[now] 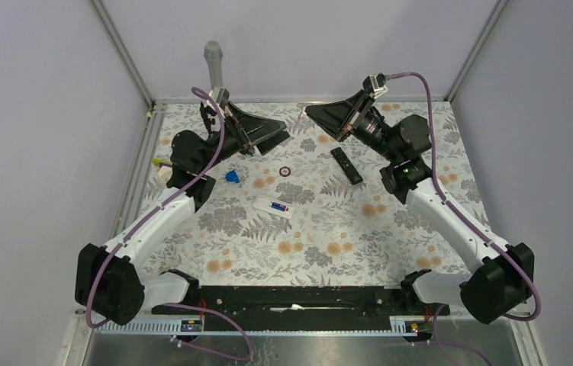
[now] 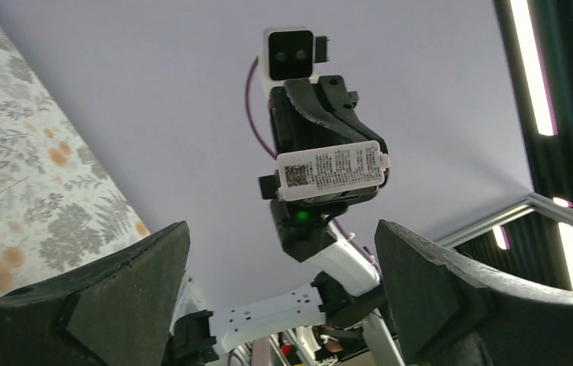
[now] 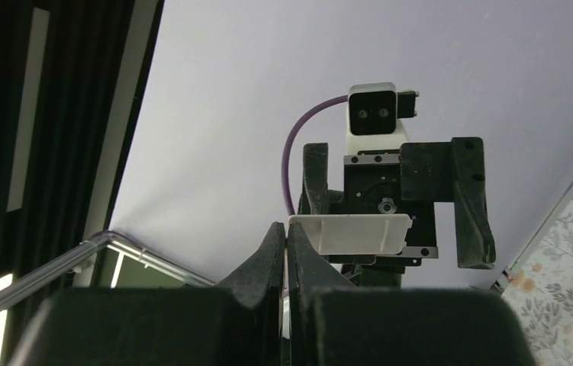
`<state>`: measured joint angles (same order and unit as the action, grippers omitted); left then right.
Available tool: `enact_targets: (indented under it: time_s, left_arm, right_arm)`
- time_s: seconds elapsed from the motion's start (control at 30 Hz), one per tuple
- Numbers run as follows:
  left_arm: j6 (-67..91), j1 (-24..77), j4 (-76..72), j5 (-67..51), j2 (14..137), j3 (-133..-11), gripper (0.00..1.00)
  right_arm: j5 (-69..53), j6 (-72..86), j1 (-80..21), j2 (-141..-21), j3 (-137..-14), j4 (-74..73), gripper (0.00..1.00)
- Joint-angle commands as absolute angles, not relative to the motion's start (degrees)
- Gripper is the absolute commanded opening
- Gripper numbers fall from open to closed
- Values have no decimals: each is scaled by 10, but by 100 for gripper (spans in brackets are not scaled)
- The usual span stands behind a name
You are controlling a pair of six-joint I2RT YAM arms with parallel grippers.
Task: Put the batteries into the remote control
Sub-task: Adjust the battery cover.
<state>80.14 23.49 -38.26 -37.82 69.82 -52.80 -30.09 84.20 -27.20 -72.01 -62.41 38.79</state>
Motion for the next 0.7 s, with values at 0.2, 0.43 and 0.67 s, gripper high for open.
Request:
enact_targets:
  time_s: [0.2,0.43,0.67]
  left_arm:
    - [976,229,-520,-404,738,-576,92]
    - [1086,230,-444,-438,738,-566,80]
    - [1184,235,-517,-422,755,-564,72]
  right_arm:
    - [-323,927,-269,-739,-656,526,0]
    - [-331,945,-269,-759,-664,558,0]
    - [-342,980,-274,-778,-654,611,0]
